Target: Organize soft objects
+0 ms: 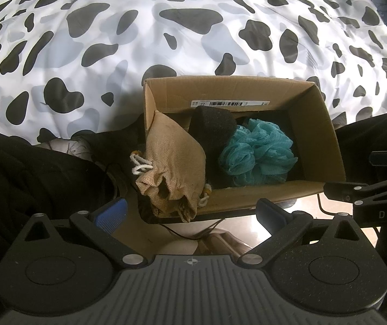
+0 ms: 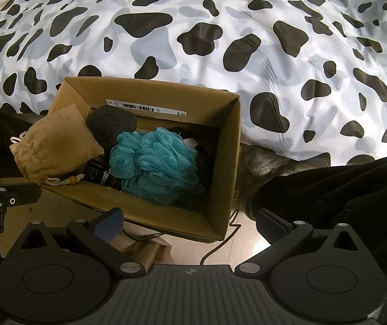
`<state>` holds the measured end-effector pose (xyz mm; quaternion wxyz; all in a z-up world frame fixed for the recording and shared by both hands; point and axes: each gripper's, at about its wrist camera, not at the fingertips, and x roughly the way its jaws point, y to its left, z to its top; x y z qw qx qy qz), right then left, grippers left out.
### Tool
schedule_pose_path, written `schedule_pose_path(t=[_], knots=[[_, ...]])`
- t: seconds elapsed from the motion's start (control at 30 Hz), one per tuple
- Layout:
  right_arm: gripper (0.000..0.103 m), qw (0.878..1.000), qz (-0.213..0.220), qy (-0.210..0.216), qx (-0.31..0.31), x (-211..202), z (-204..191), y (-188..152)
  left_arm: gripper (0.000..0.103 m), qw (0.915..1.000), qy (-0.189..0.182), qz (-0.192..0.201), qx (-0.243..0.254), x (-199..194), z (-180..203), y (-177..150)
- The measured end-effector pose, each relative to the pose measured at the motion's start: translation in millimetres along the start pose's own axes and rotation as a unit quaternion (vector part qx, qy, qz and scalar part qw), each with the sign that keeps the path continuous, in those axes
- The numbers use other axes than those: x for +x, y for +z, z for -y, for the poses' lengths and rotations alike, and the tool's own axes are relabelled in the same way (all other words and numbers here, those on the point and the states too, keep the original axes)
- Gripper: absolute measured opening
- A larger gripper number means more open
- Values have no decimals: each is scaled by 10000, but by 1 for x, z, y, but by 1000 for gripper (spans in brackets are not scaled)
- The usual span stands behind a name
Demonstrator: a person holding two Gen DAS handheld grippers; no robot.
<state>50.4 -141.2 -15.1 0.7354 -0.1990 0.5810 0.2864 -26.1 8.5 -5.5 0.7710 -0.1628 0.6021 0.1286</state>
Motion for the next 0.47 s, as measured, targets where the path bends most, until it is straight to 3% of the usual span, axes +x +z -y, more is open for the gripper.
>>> schedule_pose_path(t=[0.47], knots=[[103,10000,-1,-8,-7,1,-1,0,103,10000,-13,64,-30,0,-2,0]])
